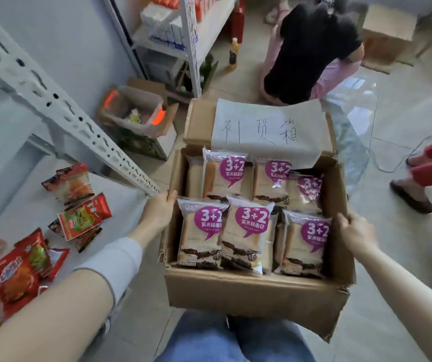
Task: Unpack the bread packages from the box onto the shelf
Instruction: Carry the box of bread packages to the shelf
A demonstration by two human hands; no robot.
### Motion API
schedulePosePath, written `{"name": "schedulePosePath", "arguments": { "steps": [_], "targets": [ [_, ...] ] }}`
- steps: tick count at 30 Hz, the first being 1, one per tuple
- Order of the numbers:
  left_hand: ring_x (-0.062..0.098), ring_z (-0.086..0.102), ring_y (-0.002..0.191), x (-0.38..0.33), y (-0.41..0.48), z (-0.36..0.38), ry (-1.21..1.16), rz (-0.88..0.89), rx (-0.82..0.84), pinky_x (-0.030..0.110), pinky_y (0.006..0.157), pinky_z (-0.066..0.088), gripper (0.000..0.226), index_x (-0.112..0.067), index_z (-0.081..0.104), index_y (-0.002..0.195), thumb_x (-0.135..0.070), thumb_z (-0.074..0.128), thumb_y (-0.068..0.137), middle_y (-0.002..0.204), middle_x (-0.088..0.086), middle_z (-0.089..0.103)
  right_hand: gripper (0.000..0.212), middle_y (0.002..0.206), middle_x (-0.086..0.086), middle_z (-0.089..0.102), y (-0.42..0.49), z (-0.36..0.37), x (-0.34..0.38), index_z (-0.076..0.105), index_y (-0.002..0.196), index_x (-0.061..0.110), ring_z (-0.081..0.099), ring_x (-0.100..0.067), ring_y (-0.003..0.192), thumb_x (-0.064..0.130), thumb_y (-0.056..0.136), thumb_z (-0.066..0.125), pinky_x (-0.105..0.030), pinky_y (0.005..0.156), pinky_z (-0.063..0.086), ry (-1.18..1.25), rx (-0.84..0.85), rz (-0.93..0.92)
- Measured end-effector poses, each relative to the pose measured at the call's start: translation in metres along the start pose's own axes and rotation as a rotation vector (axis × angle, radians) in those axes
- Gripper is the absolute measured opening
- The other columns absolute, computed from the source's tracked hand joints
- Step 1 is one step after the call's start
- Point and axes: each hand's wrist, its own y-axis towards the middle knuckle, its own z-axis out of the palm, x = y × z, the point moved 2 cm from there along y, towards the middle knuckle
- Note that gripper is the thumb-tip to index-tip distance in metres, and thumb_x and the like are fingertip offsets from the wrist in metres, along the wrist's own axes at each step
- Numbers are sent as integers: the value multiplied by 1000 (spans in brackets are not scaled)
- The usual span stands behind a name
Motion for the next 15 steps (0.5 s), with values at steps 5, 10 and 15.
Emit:
{"name": "schedulePosePath", "arguments": {
  "steps": [5,10,15],
  "targets": [
    [38,54,107,-51,70,19,88,26,35,39,88,40,43,3,59,105,-30,33,100,114,26,61,36,122,-31,56,68,-2,11,53,122,-6,51,-45,114,17,98,41,-43,93,40,37,2,79],
    [37,56,103,-84,133,41,97,48,70,36,82,40,40,1,60,99,-30,34,100,110,25,63,34,118,-31,58,127,12,10,55,117,-5,52,-45,110,19,98,40,-44,89,41,86,29,149],
    [38,55,99,-80,226,104,181,78,93,33,74,32,38,-1,59,90,-29,35,100,102,27,62,33,114,-31,59,209,79,-10,55,112,-5,53,-45,106,20,98,40,-46,88,41,124,57,232]
  ]
}}
